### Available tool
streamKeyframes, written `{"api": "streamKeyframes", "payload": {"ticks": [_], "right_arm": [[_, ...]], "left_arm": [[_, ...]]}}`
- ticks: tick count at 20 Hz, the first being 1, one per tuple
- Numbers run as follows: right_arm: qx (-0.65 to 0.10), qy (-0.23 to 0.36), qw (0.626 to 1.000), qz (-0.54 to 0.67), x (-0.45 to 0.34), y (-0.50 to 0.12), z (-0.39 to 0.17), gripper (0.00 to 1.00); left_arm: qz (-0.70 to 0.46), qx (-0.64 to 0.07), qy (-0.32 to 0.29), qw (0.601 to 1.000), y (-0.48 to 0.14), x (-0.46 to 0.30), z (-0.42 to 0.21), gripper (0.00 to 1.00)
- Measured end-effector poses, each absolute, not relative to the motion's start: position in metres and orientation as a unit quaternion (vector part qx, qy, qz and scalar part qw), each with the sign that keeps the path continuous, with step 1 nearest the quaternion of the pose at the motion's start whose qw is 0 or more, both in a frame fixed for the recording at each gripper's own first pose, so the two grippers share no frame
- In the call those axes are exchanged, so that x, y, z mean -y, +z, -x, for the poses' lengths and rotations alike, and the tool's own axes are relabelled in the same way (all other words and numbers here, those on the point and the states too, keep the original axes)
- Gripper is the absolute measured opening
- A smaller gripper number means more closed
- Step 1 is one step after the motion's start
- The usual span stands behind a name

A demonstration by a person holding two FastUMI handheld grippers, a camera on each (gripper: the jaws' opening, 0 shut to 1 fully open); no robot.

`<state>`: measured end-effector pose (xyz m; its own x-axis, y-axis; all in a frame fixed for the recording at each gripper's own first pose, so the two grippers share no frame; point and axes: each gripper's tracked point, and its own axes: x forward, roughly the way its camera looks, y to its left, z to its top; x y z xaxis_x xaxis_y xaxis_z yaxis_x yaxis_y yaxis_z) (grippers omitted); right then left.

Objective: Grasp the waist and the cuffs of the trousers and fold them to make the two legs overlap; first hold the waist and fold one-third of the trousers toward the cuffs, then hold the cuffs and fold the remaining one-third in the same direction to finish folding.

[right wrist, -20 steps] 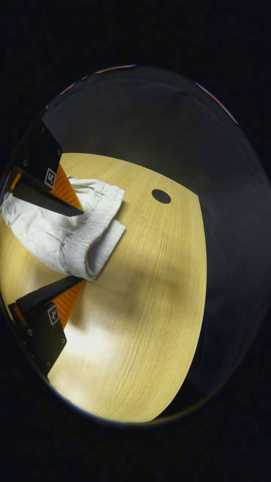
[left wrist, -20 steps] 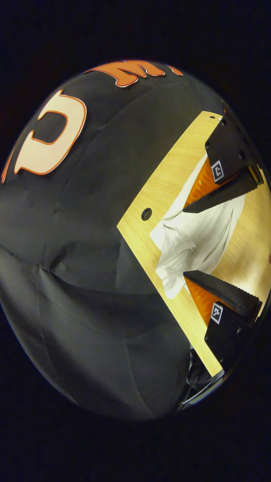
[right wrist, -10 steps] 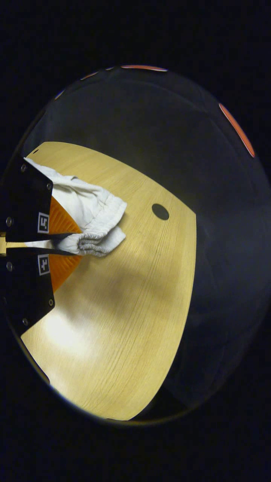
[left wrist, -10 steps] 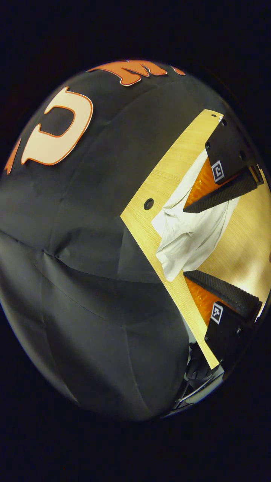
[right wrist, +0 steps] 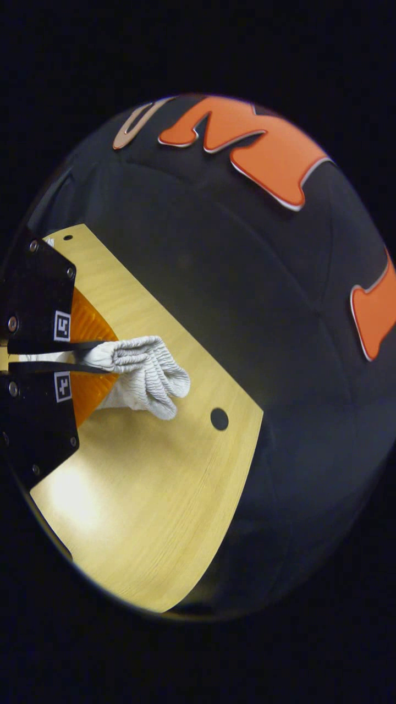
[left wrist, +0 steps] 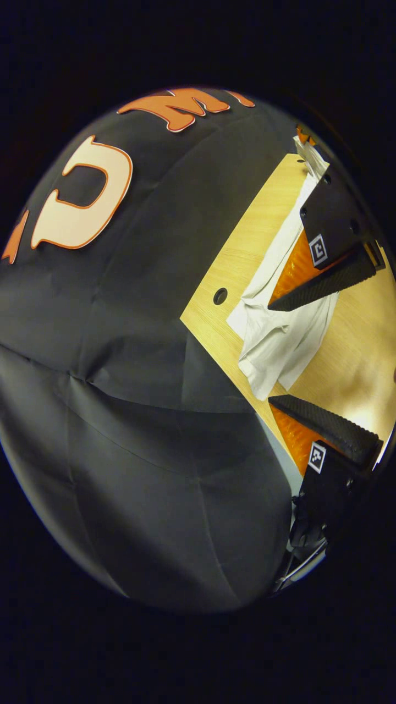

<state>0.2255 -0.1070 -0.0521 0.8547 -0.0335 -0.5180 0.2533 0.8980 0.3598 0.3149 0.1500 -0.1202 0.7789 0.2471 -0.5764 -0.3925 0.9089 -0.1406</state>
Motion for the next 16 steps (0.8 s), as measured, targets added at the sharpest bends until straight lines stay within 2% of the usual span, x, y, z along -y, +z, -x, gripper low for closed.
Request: {"api": "streamKeyframes", "payload": {"ticks": [7, 10, 16], "right_arm": [[-0.269, 0.011, 0.949, -0.165, 0.06, 0.005, -0.184, 0.06], [-0.279, 0.04, 0.948, -0.15, 0.028, 0.022, -0.188, 0.06], [-0.313, 0.079, 0.939, -0.121, 0.05, 0.018, -0.183, 0.06]], "left_arm": [[0.114, -0.29, 0.145, 0.939, -0.112, -0.156, -0.312, 1.0], [0.103, -0.292, 0.135, 0.941, -0.106, -0.158, -0.312, 1.0], [0.103, -0.294, 0.123, 0.942, -0.102, -0.161, -0.312, 1.0]]}}
